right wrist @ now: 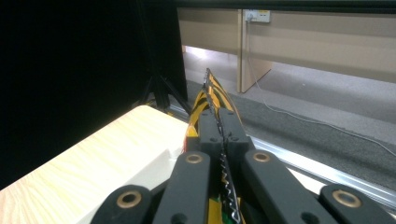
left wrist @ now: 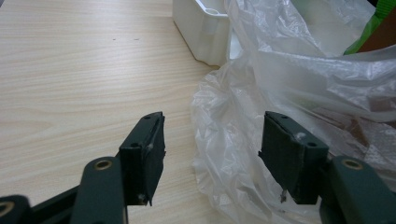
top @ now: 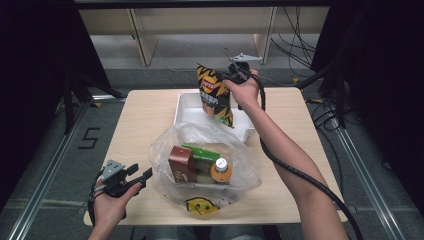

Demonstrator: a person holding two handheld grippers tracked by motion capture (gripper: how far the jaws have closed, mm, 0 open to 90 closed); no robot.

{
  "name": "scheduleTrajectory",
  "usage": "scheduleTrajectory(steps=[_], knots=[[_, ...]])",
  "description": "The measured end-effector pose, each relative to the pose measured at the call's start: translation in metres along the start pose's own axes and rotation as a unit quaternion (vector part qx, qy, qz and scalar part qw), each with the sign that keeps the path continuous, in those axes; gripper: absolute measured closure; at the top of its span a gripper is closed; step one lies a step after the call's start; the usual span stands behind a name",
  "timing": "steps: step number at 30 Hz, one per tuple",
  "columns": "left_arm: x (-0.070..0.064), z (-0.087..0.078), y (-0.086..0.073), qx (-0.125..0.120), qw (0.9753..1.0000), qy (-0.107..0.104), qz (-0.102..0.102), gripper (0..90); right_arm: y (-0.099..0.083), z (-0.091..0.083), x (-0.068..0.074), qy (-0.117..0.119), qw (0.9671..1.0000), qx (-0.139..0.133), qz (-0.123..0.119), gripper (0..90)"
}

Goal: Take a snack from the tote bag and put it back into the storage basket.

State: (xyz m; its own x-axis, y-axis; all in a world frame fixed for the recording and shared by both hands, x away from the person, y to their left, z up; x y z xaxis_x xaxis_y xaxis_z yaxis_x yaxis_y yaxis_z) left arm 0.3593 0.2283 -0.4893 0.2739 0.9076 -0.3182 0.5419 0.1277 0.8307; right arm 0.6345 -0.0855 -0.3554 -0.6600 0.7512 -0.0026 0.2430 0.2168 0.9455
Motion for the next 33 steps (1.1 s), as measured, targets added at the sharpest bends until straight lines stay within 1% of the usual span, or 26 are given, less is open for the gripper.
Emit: scheduleTrajectory(steps=[1, 2, 4, 5, 6, 7, 8, 9, 12, 13, 15, 17, 18, 20, 21, 22, 23, 24, 25, 26, 27, 28, 30, 32, 33], knots=[[0.0, 0.0, 0.0, -0.001, 1.0, 0.0, 0.0, 39.2, 0.0, 0.001, 0.0, 0.001, 1.0, 0.0, 0.004, 90.0], [0.0, 0.0, 0.0, -0.001, 1.0, 0.0, -0.001, 39.2, -0.002, 0.002, 0.0, 0.004, 1.0, 0.001, -0.004, 90.0], [0.0, -0.001, 0.0, -0.001, 1.0, 0.0, -0.001, 39.2, -0.005, 0.005, 0.002, 0.005, 1.0, 0.005, 0.004, 90.0], [0.0, -0.001, 0.0, -0.002, 1.0, -0.002, -0.001, 39.3, -0.006, 0.006, 0.003, 0.006, 1.0, 0.006, 0.003, 90.0], [0.0, -0.001, 0.0, -0.003, 1.0, -0.001, -0.002, 39.2, -0.006, 0.008, 0.001, 0.005, 0.9999, 0.006, -0.009, 90.0], [0.0, -0.001, 0.0, -0.002, 1.0, 0.0, -0.002, 39.3, -0.005, 0.008, 0.002, 0.003, 1.0, 0.007, 0.001, 90.0], [0.0, -0.001, -0.001, -0.002, 1.0, -0.001, -0.002, 39.3, -0.005, 0.009, 0.002, 0.005, 1.0, 0.006, 0.004, 90.0], [0.0, -0.001, -0.001, 0.0, 1.0, 0.001, -0.001, 39.3, -0.004, 0.01, 0.002, 0.002, 0.9999, 0.009, 0.004, 90.0], [-0.001, 0.0, -0.001, 0.0, 1.0, 0.0, 0.001, 39.3, -0.003, 0.012, 0.0, 0.002, 1.0, 0.005, -0.003, 90.0], [0.0, 0.0, -0.001, -0.001, 1.0, 0.0, -0.001, 39.3, -0.004, 0.014, 0.0, 0.0, 1.0, 0.007, 0.0, 90.0], [0.0, 0.0, -0.001, 0.001, 1.0, 0.0, 0.001, 39.3, -0.005, 0.016, 0.001, 0.003, 0.9999, 0.01, 0.004, 90.0], [0.0, 0.0, -0.002, 0.002, 1.0, 0.0, 0.001, 39.3, -0.007, 0.018, 0.0, 0.003, 0.9999, 0.014, 0.0, 90.0], [0.0, 0.0, -0.002, 0.002, 1.0, 0.0, 0.002, 39.3, -0.007, 0.02, 0.002, 0.005, 0.9999, 0.014, 0.004, 89.9], [0.001, 0.0, -0.001, 0.001, 1.0, 0.0, 0.001, 39.3, -0.008, 0.022, 0.003, 0.003, 0.9999, 0.012, -0.003, 89.9], [0.001, 0.0, -0.001, 0.002, 1.0, 0.002, 0.001, 39.3, -0.008, 0.022, 0.005, 0.006, 0.9999, 0.014, 0.003, 89.9], [0.001, 0.0, -0.001, 0.002, 1.0, 0.001, 0.002, 39.3, -0.008, 0.023, 0.005, 0.006, 0.9999, 0.013, -0.003, 89.9], [0.001, 0.0, -0.001, 0.001, 1.0, -0.001, 0.002, 39.3, -0.008, 0.024, 0.007, 0.009, 0.9998, 0.016, 0.001, 89.8], [0.001, 0.0, -0.001, 0.001, 1.0, 0.0, 0.002, 39.3, -0.008, 0.026, 0.006, 0.01, 0.9998, 0.012, -0.009, 89.8], [0.001, 0.0, -0.001, 0.0, 1.0, -0.002, 0.002, 39.3, -0.009, 0.026, 0.007, 0.007, 0.9999, 0.015, -0.001, 89.7], [0.001, -0.001, -0.001, 0.0, 1.0, 0.0, 0.002, 39.3, -0.009, 0.027, 0.006, 0.007, 0.9999, 0.012, -0.01, 89.7], [0.001, -0.001, -0.001, -0.001, 1.0, 0.0, 0.002, 39.3, -0.01, 0.027, 0.007, 0.007, 0.9998, 0.019, 0.003, 89.7], [0.001, -0.001, -0.001, -0.002, 1.0, 0.001, 0.001, 39.3, -0.01, 0.029, 0.004, 0.008, 0.9998, 0.014, -0.012, 89.6], [0.001, -0.001, -0.001, -0.002, 1.0, -0.001, 0.001, 39.3, -0.011, 0.029, 0.004, 0.005, 0.9999, 0.014, -0.004, 89.6], [0.001, -0.001, -0.001, -0.002, 1.0, -0.001, 0.0, 39.3, -0.01, 0.03, 0.004, 0.002, 0.9999, 0.012, -0.009, 89.5], [0.001, -0.001, -0.001, -0.002, 1.0, -0.001, 0.0, 39.3, -0.009, 0.029, 0.005, 0.004, 0.9999, 0.017, -0.001, 89.5]])
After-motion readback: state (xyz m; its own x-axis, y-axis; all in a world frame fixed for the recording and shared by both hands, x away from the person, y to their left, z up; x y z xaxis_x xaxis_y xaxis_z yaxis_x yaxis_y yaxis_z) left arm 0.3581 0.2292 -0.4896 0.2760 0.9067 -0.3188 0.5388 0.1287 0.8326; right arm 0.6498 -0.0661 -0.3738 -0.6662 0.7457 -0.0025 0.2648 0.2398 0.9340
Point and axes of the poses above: each handheld gripper's, and its own axes: z roughly forward along the jaws, y roughly out of its top, x roughly to its left, the point moved 4 cm from there along z, roughly forward along the jaws, and after that the axes turned 7 degrees about -z, right-handed, at the moved point
